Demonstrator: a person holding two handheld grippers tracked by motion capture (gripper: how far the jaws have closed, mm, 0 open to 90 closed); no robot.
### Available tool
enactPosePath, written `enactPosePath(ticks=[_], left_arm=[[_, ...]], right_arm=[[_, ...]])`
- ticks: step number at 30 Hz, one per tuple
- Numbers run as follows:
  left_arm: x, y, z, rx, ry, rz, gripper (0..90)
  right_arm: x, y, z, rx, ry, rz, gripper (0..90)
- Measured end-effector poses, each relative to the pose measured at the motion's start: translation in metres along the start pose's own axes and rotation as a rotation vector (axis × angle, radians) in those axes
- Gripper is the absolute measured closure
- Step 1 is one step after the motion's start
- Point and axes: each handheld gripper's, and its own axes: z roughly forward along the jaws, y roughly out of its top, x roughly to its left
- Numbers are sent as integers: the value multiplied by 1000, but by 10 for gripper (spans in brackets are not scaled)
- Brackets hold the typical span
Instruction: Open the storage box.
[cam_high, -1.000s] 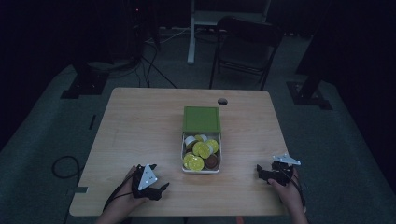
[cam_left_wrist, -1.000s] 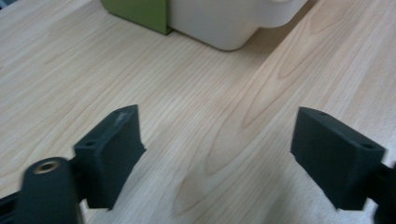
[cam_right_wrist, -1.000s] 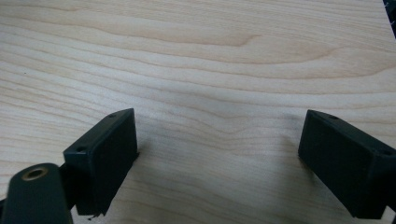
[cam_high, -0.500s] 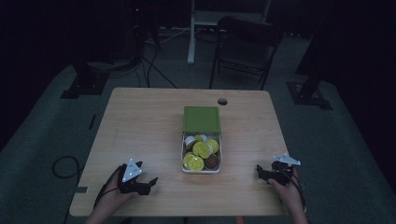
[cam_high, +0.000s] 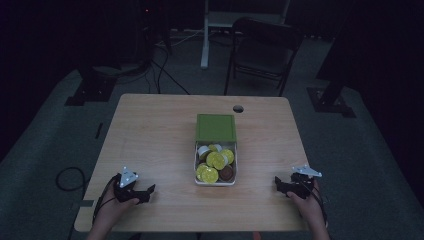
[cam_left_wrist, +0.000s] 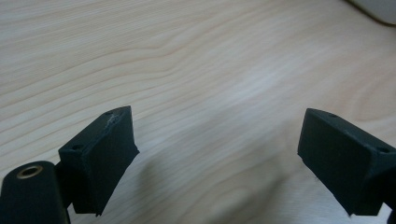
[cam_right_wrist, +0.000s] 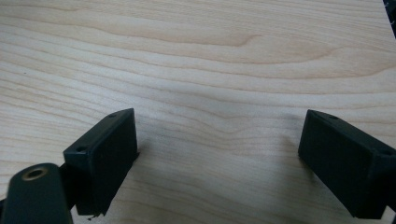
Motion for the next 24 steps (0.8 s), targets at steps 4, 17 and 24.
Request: enactPosePath(ticks=[4,17,24], left_arm=[[6,-3,-1,14,41,-41,115],[15,-6,1,76,100,-110,116],[15,-6,1,82,103,-115,99]], right_arm=[[0,0,0,0,0,0,112],[0,0,0,0,0,0,112],[0,0,0,0,1,0,112]])
